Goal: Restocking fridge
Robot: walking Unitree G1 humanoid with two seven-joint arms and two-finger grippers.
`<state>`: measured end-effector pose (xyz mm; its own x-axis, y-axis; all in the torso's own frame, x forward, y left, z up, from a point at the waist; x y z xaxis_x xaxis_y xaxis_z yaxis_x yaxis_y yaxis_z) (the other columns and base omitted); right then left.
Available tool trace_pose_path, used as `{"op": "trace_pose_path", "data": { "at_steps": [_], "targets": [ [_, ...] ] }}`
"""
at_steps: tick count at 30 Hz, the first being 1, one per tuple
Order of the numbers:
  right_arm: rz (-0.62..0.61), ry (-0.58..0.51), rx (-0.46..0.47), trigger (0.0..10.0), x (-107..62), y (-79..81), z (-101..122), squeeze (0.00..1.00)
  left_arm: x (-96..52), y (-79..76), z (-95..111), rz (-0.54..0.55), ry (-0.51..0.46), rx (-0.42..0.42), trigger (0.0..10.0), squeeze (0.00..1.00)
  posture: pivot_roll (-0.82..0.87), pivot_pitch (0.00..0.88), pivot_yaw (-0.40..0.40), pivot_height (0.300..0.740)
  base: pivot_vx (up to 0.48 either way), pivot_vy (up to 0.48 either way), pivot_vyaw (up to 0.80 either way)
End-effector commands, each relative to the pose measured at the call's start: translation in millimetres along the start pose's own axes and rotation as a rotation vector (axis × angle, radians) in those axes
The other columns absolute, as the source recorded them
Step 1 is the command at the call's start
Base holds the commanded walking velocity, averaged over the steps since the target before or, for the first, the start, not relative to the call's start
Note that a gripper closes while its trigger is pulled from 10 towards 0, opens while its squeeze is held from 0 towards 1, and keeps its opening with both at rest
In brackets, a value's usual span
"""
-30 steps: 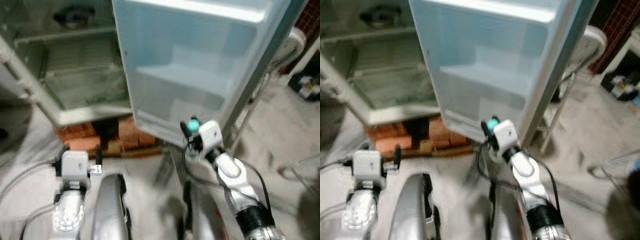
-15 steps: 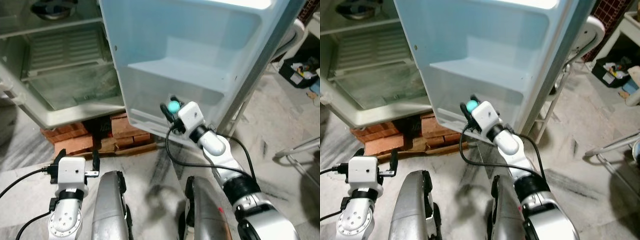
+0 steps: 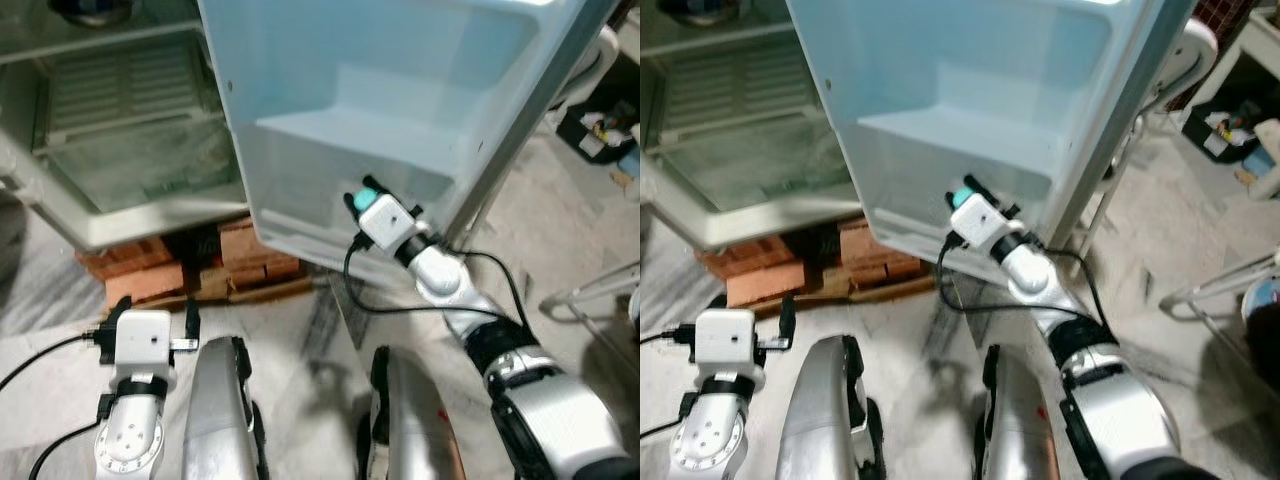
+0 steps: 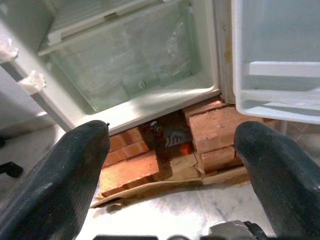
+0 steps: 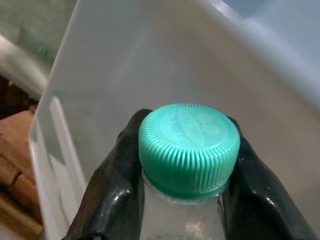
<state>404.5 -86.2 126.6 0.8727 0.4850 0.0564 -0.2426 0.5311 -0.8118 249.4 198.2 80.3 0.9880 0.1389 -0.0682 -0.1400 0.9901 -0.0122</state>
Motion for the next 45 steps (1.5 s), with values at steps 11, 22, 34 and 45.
{"op": "trace_pose_path", "data": {
  "at_steps": [11,22,34,45],
  "targets": [
    [0.036,0.217,0.097,10.0,-23.9,22.6,-46.7,0.0,-3.0,2.2,0.6,0.001,0.017,0.01,10.0,0.0,0.11,0.245,-0.024,0.57,0.0,0.0,0.0],
    [-0.016,0.324,0.126,10.0,-35.2,11.6,-69.8,0.35,-1.9,14.9,5.8,0.015,0.002,0.056,10.0,0.0,0.11,0.241,-0.023,0.57,0.0,0.0,0.0],
    [-0.079,0.357,0.065,10.0,-40.8,-6.8,-79.8,1.0,-0.8,12.1,4.7,0.008,0.008,0.061,10.0,0.0,0.11,0.251,-0.024,0.57,0.0,0.0,0.0],
    [-0.218,0.249,0.11,10.0,-24.0,-43.7,-57.8,1.0,6.0,13.3,3.0,0.01,0.01,0.064,10.0,0.0,0.09,0.221,-0.019,0.57,0.0,0.0,0.0]
  ]
}}
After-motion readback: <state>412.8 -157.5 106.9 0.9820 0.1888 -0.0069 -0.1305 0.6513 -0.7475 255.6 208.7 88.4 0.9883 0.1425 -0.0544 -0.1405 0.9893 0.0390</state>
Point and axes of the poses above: a point about 5 cm out from each wrist's last joint towards the gripper, its own x axis pointing out of the wrist towards the gripper, its own z axis along the axis of the wrist's last joint, y = z × x, the point moved 5 cm from there along x, pointing out of the wrist towards the gripper, and after that the axes turned 15 degrees about -x, right-handed, at the moved point
